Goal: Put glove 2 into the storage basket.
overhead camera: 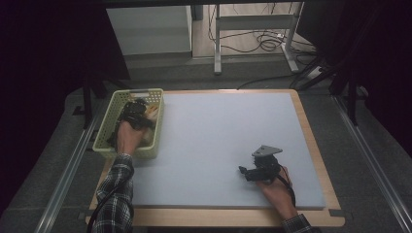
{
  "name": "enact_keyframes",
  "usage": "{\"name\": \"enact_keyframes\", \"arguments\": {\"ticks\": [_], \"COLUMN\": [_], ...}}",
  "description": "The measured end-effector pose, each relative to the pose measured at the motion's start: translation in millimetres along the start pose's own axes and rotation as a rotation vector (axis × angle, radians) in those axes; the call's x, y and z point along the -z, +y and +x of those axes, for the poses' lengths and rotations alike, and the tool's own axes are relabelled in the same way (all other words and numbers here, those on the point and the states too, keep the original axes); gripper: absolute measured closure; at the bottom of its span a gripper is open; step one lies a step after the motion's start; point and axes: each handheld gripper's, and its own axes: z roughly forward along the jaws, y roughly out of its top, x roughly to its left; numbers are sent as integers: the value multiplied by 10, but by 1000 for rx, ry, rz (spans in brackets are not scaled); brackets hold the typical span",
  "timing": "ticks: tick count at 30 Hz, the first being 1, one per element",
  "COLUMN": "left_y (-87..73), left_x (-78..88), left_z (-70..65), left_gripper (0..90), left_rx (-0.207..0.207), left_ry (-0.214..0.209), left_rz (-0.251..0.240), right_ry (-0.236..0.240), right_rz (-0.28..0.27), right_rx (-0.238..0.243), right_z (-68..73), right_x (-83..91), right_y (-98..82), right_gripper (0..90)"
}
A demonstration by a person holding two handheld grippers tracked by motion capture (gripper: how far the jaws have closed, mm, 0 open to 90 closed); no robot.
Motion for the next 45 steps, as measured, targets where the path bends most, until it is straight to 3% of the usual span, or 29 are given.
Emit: {"name": "enact_keyframes", "arguments": {"ticks": [1, 3, 7, 9, 11, 16, 17, 18, 22, 25, 27, 29, 31, 35, 38, 39, 45], "left_y": [4, 1, -24, -43, -56, -98, -112, -127, -161, -153, -142, -127, -118, -134, -158, -166, -229], "left_x": [-41, -59, -11, 44, 136, 363, 402, 428, 379, 258, 227, 217, 219, 247, 294, 308, 381], "left_z": [-18, -11, 44, 80, 95, 138, 157, 174, 207, 196, 178, 152, 122, 167, 223, 234, 266], "left_gripper": [492, 425, 244, 168, 96, 89, 150, 150, 418, 514, 553, 558, 562, 542, 444, 373, 263], "left_rx": [-10, -18, -12, -8, -9, -8, 0, 9, 27, 33, 49, 46, 33, 46, 58, 62, 63], "left_ry": [-17, -26, -20, -45, -44, -67, -73, -85, -127, -156, -179, -201, -190, -199, -177, -167, -142], "left_rz": [30, 43, 26, 12, -15, -97, -114, -125, -95, -55, -59, -57, -48, -60, -99, -108, -156], "right_ry": [0, 0, 0, 0, 0, -1, 0, 0, 0, 0, 0, 0, 0, 0, 0, 0, 0], "right_rz": [0, 0, 0, 0, 0, 0, 0, 0, 0, 0, 0, 0, 0, 0, 0, 0, 0], "right_rx": [0, 0, 0, 0, 0, 1, -1, -1, 0, 0, -1, 0, -1, 0, 0, 0, 0], "right_z": [0, 0, 0, 0, 0, 2, 1, 1, 2, 2, 1, 1, 1, 1, 1, 1, 2], "right_x": [0, 0, 0, 0, 0, 0, -1, -1, -1, -1, 0, -1, 0, 0, 0, 0, -1], "right_y": [0, 0, 0, 0, 0, 0, 0, 0, 0, 0, 0, 0, 0, 0, 0, 0, 0], "right_gripper": [190, 190, 190, 189, 190, 189, 189, 189, 189, 189, 189, 189, 189, 189, 189, 189, 189]}}
